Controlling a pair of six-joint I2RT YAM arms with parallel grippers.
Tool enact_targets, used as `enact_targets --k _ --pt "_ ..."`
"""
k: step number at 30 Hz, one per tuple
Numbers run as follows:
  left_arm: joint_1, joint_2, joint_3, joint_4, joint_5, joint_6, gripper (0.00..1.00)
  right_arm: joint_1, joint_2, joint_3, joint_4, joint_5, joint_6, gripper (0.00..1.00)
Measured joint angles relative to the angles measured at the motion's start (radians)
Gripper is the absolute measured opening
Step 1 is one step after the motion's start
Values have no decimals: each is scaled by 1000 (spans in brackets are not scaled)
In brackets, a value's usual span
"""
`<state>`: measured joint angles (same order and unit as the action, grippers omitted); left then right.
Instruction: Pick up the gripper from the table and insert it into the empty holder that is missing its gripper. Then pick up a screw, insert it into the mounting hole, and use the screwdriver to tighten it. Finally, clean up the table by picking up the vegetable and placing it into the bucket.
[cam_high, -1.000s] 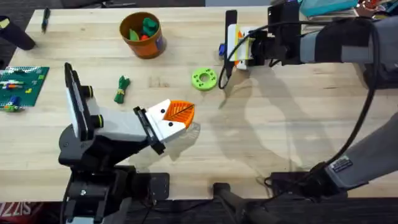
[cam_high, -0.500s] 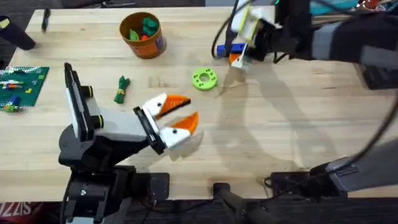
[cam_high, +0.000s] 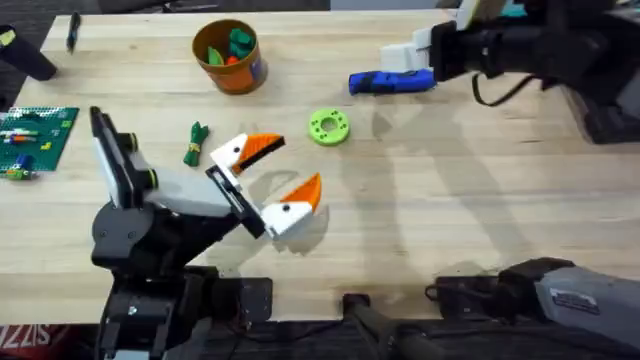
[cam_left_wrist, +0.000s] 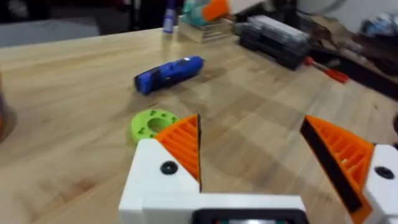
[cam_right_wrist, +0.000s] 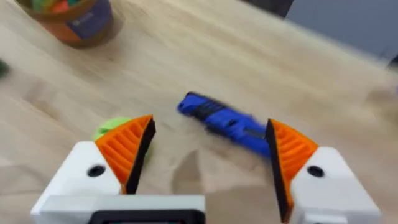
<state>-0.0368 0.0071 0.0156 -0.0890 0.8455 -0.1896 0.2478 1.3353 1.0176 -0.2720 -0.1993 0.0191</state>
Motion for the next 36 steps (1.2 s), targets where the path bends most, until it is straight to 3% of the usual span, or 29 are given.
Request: enact_targets --k 4,9,13,20,24,27,33,36 --pt "0 0 82 -178 -119 -75 986 -9 -42 0 -110 -1 83 994" --pt "0 67 332 -499 -289 -111 986 -61 -51 0 -226 -4 102 993" --pt "0 215 575 -703 -385 -89 986 -100 -51 0 -272 -4 109 993" --pt "0 611 975 -1087 -574 14 985 -114 -51 0 -293 -4 109 993" --pt "0 798 1146 -1203 -657 84 985 -114 -51 0 -311 -4 109 993" --pt "0 889 1213 -1210 -719 109 985 -114 -51 0 -311 -4 109 994" --pt "3 1003 1229 -1183 -882 162 985 -114 -51 0 -311 -4 109 993" --pt "28 1084 1230 -1182 -931 220 985 -114 -51 0 -311 -4 109 993"
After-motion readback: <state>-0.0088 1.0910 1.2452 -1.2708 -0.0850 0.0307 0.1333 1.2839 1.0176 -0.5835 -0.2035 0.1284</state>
